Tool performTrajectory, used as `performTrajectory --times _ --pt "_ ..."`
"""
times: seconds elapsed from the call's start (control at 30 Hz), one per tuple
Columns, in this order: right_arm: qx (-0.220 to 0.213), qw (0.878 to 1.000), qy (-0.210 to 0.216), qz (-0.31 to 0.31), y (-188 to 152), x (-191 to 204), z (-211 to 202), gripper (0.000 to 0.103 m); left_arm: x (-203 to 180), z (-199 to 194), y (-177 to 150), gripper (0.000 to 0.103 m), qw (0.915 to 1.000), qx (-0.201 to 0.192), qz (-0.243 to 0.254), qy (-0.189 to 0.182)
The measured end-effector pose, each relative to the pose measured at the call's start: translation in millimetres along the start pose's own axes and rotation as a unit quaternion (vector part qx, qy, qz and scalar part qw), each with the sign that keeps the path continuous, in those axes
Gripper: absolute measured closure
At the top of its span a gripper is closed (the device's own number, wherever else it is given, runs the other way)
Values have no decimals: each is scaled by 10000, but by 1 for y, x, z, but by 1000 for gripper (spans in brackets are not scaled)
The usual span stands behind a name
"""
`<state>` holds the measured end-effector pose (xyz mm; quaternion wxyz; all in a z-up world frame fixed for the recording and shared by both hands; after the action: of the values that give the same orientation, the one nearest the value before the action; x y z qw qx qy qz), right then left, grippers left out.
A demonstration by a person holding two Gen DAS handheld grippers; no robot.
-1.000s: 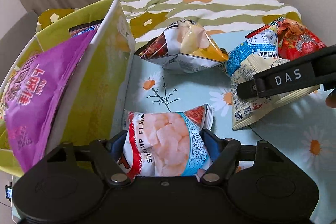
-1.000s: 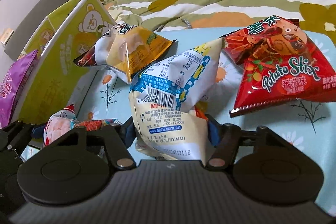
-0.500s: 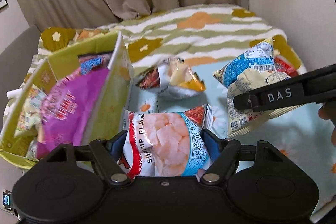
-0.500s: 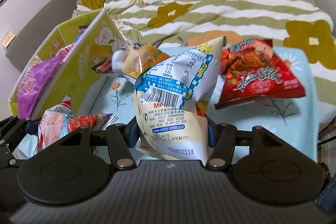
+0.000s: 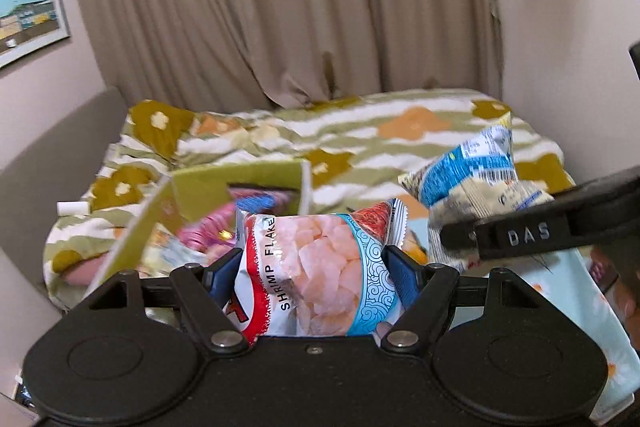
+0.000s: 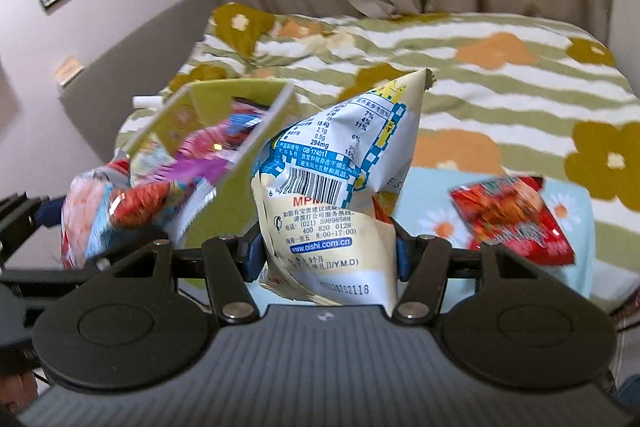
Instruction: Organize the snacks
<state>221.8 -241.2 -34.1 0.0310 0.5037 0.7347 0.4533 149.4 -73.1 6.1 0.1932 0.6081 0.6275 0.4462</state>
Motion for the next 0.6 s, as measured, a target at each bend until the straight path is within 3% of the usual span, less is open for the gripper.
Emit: performTrajectory --times 0.37,0.6 --pt "-130 9994 210 -255 38 84 49 30 116 42 14 24 9987 -40 -302 399" --pt "-241 9997 54 -92 71 125 99 30 185 104 39 23 9992 32 -369 114"
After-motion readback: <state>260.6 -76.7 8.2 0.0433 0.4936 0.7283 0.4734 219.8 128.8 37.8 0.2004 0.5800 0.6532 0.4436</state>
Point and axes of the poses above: each gripper's, at about its wrist camera, not at the fingertips, and z roughly the way its jaws point, x to its left, y to its top, the point moved 2 cm from there along z, roughly the way its jaws point, and after that the axes turned 11 degrees about y, right-handed, at the moved point
